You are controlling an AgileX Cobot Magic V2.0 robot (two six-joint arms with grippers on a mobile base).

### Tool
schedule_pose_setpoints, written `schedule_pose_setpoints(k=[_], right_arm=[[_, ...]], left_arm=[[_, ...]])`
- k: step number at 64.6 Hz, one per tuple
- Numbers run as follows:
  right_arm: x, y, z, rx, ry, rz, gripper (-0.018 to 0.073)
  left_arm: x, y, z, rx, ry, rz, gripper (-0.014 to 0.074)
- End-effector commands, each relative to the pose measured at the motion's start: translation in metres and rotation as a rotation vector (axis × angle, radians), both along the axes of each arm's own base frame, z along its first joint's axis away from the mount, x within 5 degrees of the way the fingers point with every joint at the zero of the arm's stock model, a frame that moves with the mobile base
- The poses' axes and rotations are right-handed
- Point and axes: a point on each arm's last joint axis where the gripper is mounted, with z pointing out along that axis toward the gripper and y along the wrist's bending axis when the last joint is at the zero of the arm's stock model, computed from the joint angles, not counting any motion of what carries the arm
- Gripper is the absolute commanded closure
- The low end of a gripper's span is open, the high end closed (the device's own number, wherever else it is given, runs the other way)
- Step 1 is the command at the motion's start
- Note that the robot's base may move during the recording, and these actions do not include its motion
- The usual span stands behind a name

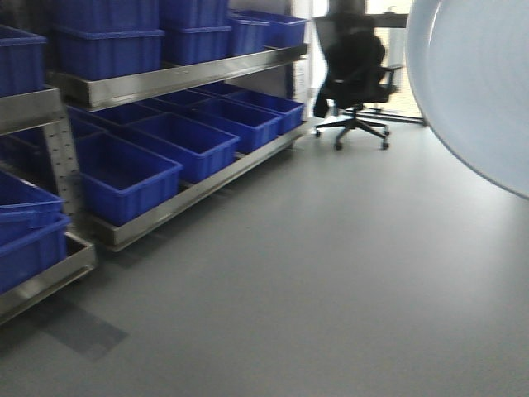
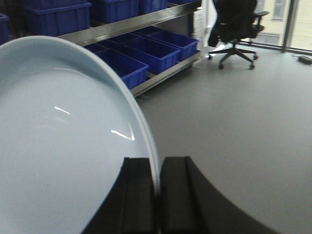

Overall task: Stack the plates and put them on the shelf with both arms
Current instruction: 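Drive the base to the blue-bin shelf while holding the plates, then lower the plate stack into a blue bin and open the right gripper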

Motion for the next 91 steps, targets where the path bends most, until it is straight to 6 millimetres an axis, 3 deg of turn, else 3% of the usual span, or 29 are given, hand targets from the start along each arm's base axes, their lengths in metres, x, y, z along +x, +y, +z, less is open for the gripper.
schedule_pose_setpoints(k=[1, 91], right_arm=[[-0.0002, -0.0015, 0.0202, 0.016, -0.128, -0.017, 0.0501], [-0.0002, -0.0015, 0.0202, 0.016, -0.128, -0.017, 0.0501]], left_arm=[[0.0003, 0.0006, 0.0166, -0.013, -0.103, 0.006, 0.0514], [0.0003, 0.0006, 0.0166, -0.013, -0.103, 0.006, 0.0514]])
